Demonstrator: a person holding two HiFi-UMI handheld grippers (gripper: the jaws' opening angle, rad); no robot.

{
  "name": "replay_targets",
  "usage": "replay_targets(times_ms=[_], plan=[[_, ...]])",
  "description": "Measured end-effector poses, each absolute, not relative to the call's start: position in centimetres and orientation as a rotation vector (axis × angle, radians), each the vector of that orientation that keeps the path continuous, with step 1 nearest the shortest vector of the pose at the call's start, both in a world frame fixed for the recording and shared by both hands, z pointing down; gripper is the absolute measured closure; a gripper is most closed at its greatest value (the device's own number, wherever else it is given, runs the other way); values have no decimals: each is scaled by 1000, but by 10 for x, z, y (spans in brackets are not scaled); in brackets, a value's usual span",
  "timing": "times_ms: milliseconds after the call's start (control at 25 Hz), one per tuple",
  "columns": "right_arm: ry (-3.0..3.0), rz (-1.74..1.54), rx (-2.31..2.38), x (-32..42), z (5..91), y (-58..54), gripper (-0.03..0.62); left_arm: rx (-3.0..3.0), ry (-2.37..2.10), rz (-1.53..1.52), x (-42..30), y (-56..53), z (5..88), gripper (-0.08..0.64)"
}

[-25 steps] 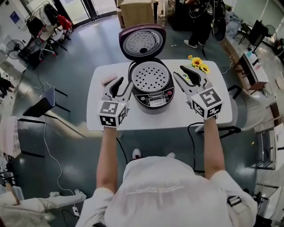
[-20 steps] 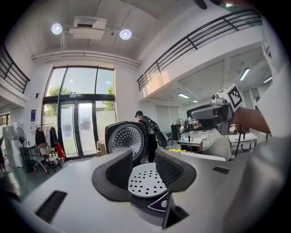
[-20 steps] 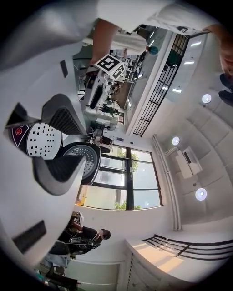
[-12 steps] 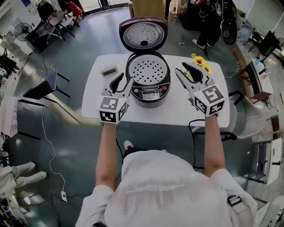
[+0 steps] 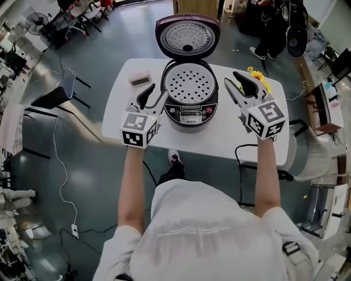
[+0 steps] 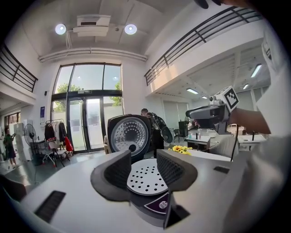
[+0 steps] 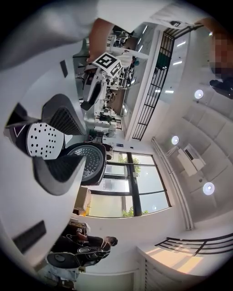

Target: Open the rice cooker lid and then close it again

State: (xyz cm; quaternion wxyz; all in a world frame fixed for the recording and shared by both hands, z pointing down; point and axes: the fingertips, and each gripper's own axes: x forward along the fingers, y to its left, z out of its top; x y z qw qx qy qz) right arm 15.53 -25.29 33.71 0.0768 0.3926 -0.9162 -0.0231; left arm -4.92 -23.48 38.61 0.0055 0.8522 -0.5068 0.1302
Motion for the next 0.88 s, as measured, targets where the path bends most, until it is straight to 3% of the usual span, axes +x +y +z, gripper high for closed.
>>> replay_targets(times_ms=[640, 880], plan=[[-2648, -23, 1215, 122, 344, -412, 399, 2759, -1417, 464, -82, -413, 379, 302], [-2596, -37, 1250, 122, 338, -460, 341, 2837, -1331, 493, -82, -462, 367, 275]])
